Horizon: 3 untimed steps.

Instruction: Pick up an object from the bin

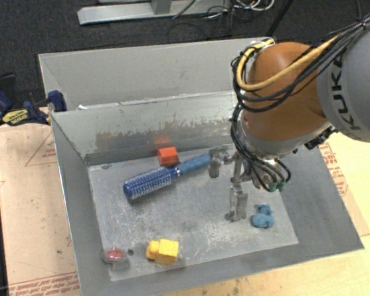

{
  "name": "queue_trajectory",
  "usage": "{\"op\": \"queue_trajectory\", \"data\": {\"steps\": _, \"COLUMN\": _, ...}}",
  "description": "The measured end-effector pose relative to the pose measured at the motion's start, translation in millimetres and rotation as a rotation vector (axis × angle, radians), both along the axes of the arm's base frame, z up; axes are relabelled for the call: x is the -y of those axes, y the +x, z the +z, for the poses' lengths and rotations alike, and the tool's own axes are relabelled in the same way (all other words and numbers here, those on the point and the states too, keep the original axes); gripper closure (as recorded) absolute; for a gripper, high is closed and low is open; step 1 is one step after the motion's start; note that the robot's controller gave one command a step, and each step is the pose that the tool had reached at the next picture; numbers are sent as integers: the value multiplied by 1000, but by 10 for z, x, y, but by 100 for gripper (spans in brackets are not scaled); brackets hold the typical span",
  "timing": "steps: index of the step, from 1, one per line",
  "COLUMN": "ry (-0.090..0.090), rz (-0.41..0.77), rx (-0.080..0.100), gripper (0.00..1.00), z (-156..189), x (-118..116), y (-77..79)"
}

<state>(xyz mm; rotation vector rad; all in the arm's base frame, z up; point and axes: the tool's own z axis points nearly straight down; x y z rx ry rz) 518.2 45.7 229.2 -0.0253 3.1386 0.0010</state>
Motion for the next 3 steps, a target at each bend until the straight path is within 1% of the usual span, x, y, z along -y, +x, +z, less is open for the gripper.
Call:
{"op": "queue_trajectory", "data": {"steps": 1, "ry": -2, "rz": -169, "rx": -7, "gripper": 0, "z": -726, "x": 798, "y": 219}}
{"op": "queue_trajectory", "data": {"steps": 2, "ry": -3, "rz": -166, "rx": -5, "gripper": 0, "z": -1124, "x": 1797, "y": 138}}
{"op": "queue_trajectory", "data": {"steps": 3, "ry": 1, "rz": -150, "rx": -2, "gripper": 0, "z": -1560, "x": 1491, "y": -369}}
